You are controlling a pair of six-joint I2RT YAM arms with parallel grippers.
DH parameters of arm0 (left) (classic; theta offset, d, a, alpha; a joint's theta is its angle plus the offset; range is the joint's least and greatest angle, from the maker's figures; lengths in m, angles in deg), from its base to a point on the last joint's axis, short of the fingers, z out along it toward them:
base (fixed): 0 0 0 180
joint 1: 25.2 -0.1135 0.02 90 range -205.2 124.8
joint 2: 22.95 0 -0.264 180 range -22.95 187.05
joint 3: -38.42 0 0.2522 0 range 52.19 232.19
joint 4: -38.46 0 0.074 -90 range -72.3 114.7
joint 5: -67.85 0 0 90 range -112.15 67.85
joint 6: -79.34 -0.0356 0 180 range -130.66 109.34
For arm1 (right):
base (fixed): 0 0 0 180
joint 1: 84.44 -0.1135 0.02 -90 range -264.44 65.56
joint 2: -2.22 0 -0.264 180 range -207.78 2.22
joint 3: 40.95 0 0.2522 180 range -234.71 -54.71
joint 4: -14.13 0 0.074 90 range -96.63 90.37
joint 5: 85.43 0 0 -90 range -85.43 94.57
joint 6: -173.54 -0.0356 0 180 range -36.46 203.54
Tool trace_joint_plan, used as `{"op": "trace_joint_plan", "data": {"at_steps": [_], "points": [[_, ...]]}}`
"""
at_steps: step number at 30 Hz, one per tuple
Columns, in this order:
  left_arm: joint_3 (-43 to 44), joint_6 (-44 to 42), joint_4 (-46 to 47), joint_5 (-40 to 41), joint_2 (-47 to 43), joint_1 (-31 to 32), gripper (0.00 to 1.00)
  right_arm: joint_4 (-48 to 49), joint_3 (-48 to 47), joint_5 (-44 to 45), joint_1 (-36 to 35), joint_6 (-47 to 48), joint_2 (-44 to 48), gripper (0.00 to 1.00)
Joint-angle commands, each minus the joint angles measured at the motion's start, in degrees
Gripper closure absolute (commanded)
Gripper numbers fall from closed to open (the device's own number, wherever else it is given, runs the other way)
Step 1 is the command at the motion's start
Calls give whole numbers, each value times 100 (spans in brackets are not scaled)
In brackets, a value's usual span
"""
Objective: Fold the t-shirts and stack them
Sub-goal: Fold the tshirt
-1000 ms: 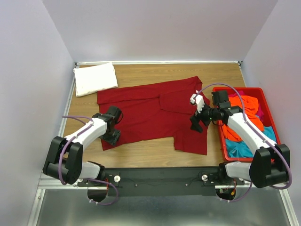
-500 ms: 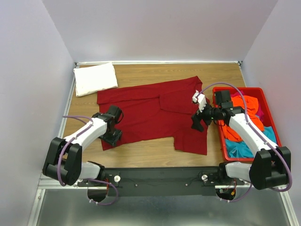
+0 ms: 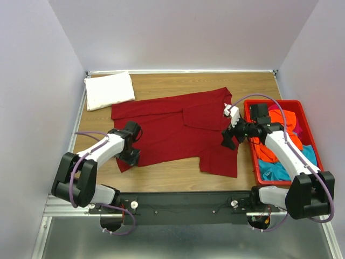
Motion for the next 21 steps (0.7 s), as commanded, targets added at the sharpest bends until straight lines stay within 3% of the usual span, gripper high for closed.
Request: {"op": "trace_joint_plan", "data": {"at_steps": [1,7,12,18,21], "points": [[211,-69,81,283,198,45,100,61,55,-194,138,-45,170,0],[773,-271,-270,599,322,45,100,61,81,-256,243,-19,144,0],[704,-376,-280,609,-38,45,100,43,108,-264,261,86,83,0],[896,-639,-175,793,-92,36,88,-10,108,-388,252,130,4,0],[1159,-745,-157,837,48,36,87,-10,107,-370,261,139,-23,0]]}}
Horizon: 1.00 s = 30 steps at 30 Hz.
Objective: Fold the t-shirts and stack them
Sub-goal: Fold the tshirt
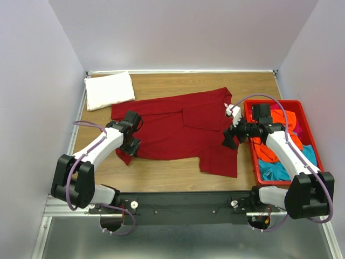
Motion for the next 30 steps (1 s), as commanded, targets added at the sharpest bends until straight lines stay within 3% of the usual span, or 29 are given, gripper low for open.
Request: {"op": "trace_joint_plan", "data": {"at_steps": [1,7,12,19,21,27,30], "points": [[421,-299,16,426,117,18,86,-8,66,-171,31,82,-84,0],[712,-625,104,374,477,27,77,-43,83,-189,31,117,-163,0],[581,-924,315,137,136,27,74,-192,136,-610,40,459,-146,0],[554,-1967,1595,-249,-550,-104,73,-315,92,-822,31,592,-190,0],[519,-2197,1843,-381,-760,-140,57,-306,92,-769,31,644,-76,0],[-122,-3130,3293,-926,-1587,-412,28,-306,-39,-777,40,627,-242,0],[-719,-3708,4435,-2599,-2027,-1122,26,-324,-153,-726,31,793,-610,0]]}}
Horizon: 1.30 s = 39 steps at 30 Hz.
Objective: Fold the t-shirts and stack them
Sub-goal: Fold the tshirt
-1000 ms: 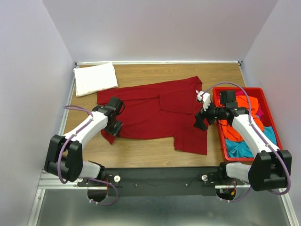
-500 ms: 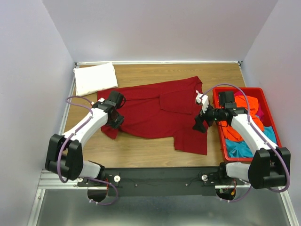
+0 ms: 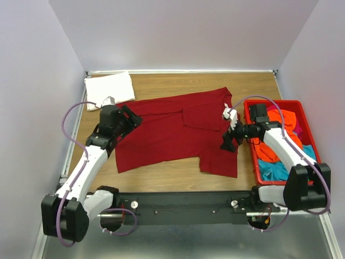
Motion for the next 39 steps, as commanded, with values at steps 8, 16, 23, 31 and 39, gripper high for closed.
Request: {"op": "trace_joint_plan", "data": {"at_steps": [8,16,23,31,39], "points": [[172,-2088,1632,-1782,606,-1669,26,778,-2197,1863,49,-1686,-2011,0],[50,-2405,1816,-1554,1291,-1968,31,822,-4745,2863,154,-3504,-4535,7],[-30,-2615,1921,-1606,1723,-2373,35,726,-6286,2794,339,-3859,-5951,9],[137,-2852,1922,-1799,2039,-2592,39,392,-7149,2548,365,-3990,-6821,27],[278,-2976,1878,-1791,1838,-2751,39,180,-7966,2512,374,-4061,-7323,100]]}}
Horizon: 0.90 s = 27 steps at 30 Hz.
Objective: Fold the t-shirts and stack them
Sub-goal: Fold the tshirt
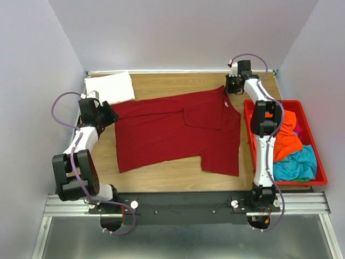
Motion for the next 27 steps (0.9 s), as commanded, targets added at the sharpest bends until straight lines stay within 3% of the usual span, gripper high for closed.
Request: {"op": "trace_joint_plan", "data": {"at_steps": [1,5,9,12,13,14,16,22,27], "points": [[236,-237,77,-126,-226,-80,39,-230,-618,80,-6,-74,-451,100],[394,-290,-2,-160,-279,-98,39,-204,-1802,536,-6,-241,-890,100],[456,-290,-108,-275,-253,-98,40,77,-1955,880,20,-232,-1006,96],[421,-247,-134,-144,-226,-98,40,112,-1921,705,29,-171,-980,62],[404,-229,-134,5,-183,-98,40,130,-1868,591,38,-101,-927,40],[430,-220,-134,58,-121,-98,40,130,-1807,547,38,-57,-875,33],[587,-220,-169,155,158,-98,41,147,-1561,459,29,66,-638,1],[983,-272,-205,147,810,-97,44,156,-325,178,38,601,502,0],[896,-413,-126,-19,557,-98,44,148,1144,-463,29,1077,1891,0]]}}
